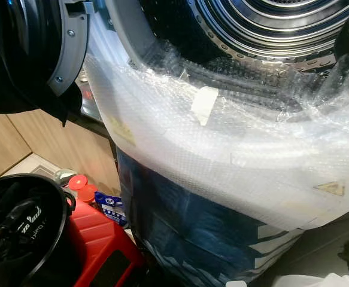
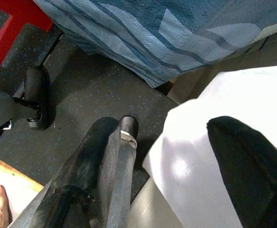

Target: Clothes washing

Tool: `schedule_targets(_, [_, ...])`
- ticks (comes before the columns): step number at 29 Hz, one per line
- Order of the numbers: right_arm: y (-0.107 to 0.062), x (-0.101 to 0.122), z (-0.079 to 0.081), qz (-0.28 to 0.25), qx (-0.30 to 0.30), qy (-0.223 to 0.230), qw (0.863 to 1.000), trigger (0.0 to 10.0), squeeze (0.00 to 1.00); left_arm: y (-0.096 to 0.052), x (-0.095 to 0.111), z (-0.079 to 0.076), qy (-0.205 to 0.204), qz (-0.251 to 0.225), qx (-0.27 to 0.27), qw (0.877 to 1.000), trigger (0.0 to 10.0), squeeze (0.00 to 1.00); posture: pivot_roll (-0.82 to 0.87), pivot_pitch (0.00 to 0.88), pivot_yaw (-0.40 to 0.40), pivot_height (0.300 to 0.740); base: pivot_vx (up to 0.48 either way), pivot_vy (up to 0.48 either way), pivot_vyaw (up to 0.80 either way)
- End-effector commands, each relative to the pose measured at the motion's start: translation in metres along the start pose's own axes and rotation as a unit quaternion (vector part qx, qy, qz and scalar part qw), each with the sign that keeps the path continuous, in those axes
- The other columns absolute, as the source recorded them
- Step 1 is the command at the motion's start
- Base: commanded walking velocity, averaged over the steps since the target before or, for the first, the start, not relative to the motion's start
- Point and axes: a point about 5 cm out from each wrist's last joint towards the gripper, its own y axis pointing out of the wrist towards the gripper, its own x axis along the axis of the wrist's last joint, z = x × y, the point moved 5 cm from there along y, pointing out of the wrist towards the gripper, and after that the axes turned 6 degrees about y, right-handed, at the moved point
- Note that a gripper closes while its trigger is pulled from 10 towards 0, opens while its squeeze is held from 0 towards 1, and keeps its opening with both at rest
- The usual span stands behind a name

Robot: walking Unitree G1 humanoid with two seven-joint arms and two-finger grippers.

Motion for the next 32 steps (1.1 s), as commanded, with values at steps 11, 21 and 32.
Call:
schedule_targets(11, [-0.001, -0.011, -0.003, 0.018, -0.004, 0.000, 1.000, 10.0, 0.00, -0.016, 0.002, 0.042, -0.030, -0.002, 0.090, 0.995, 10.0, 0.00, 0.26, 0.144, -0.049, 0.740, 0.000, 0.000, 0.00])
schedule_targets(21, [-0.001, -0.009, -0.004, 0.016, -0.004, 0.002, 1.000, 10.0, 0.00, -0.013, -0.011, 0.042, -0.068, 0.012, 0.089, 0.994, 10.0, 0.00, 0.25, 0.140, -0.049, 0.740, 0.000, 0.000, 0.00])
schedule_targets(32, [-0.002, -0.014, -0.002, 0.026, 0.001, -0.028, 0.999, 10.0, 0.00, -0.011, -0.019, 0.038, -0.092, 0.010, 0.087, 0.992, 10.0, 0.00, 0.24, 0.136, -0.049, 0.740, 0.000, 0.000, 0.00])
